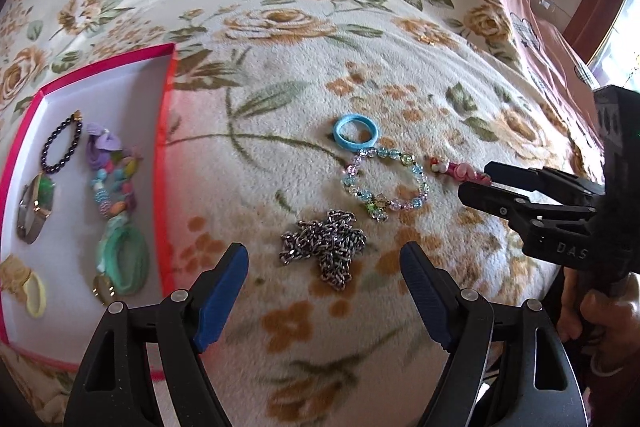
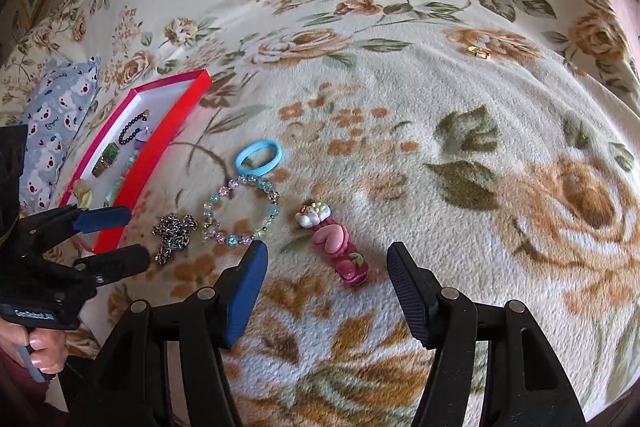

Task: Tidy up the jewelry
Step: 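Move both open grippers back over the remaining jewelry on the bedspread, then grasp the silver chain with the left gripper while the right gripper grasps the pink hair clip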

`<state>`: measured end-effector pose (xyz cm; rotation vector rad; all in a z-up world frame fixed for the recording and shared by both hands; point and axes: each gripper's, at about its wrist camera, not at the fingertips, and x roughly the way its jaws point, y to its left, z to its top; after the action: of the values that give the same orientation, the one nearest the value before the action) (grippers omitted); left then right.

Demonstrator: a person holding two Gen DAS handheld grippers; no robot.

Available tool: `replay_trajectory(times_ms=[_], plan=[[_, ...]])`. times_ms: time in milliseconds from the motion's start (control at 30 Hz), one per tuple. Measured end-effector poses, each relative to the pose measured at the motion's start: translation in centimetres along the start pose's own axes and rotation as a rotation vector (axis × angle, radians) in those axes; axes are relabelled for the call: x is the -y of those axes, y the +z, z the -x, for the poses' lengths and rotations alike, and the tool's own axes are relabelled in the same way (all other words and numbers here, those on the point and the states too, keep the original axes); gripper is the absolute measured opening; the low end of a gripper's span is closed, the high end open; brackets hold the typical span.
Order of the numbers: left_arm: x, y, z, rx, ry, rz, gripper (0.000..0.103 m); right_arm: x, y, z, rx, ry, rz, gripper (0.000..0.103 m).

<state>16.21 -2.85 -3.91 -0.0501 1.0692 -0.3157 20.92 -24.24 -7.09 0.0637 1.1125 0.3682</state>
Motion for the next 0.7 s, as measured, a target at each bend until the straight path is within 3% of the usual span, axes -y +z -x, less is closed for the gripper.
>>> replay_trajectory(times_ms=[200,267,333,467,533,700], plan=[[0.7,-0.1,-2.5,-0.033,0.041,-0.034,0.073,-0.3,0.1,-0.8,-0.015,-0.027,0.025,0.062],[0.9,-0.1,-3.0,-0.032,0.058,-0.043,0.07,-0.6,0.0,-1.2,-0.022,-0.049,0.039,0.055],[1.1,-0.1,-3.0,-0.018,0.051,-0.05,0.057,-0.7,-0.1,-1.4,-0.02,-0.064,0.049,0.051],[1.5,0.0,-2.9,-0.009,0.04,-0.089,0.018,-0.5,-0.1,-1.4,-0.014,-0.073,0.035,0.026],[1.9,-0.1,-2.8,-0.006,0.041,-0.117,0.013,-0.7,-0.2,-1.3,-0.01,-0.07,0.033,0.016],[1.5,-0.5,-1.8,0.007,-0.005,-0.092,0.011,-1.3,-0.4,-0.5,0.019,-0.05,0.013,0.016]])
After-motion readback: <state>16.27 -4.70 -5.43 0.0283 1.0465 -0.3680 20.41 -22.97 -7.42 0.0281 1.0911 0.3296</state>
